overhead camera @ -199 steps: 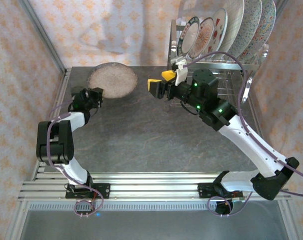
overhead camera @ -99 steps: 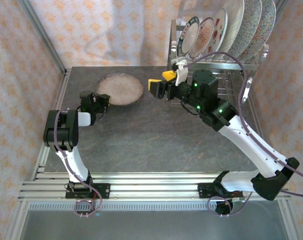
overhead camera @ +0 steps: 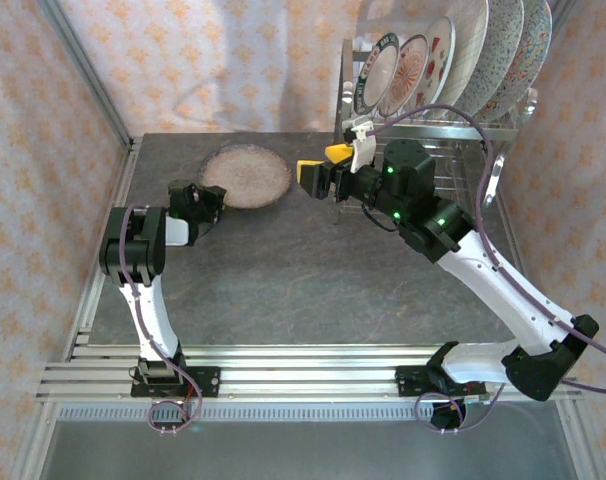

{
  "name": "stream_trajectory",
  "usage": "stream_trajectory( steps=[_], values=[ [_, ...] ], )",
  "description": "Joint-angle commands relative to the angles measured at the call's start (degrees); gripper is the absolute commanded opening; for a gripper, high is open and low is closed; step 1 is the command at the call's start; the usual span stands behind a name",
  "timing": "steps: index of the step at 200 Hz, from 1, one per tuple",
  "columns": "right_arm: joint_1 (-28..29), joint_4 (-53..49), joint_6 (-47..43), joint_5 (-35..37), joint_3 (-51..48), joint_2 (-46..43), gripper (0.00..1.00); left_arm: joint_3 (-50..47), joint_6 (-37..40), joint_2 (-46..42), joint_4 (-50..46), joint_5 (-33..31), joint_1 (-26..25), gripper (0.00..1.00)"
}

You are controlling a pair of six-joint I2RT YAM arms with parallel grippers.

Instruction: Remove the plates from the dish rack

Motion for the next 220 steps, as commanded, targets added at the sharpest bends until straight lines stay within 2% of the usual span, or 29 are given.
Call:
stream_trajectory(
  steps=[1, 60, 82, 101, 149, 175, 220],
  values=[
    [0.01, -0.65, 0.49, 0.88, 2.17, -0.04, 0.79, 5.90, 2.03, -0.07, 7.81, 2.01, -0.22, 0.00],
    [-0.04, -2.31, 0.35, 2.99, 2.90, 0.52, 0.79, 8.98, 3.66, 1.94, 0.82, 2.13, -0.14, 0.00],
    [-0.04, -3.14, 0.62, 4.03, 3.27, 0.81, 0.80, 9.47, 4.28, 2.10, -2.62, 2.48, -0.13, 0.22],
    [-0.04, -3.21, 0.88, 5.04, 3.35, 0.81, 0.80, 9.45, 4.45, 1.93, -4.33, 2.14, -0.14, 0.32],
    [-0.04, -5.00, 1.07, 6.66, 5.08, 1.43, 0.81, 12.24, 6.08, 1.98, -11.26, 2.91, -0.21, 0.41],
    [-0.04, -4.98, 1.66, 6.76, 5.15, 1.43, 0.81, 15.00, 7.69, 2.20, -17.91, 3.27, -0.47, 0.46],
    [0.02, -5.20, 1.85, 7.22, 5.73, 1.70, 0.81, 20.59, 10.37, 3.96, -29.25, 3.48, -1.33, 0.50]
  ],
)
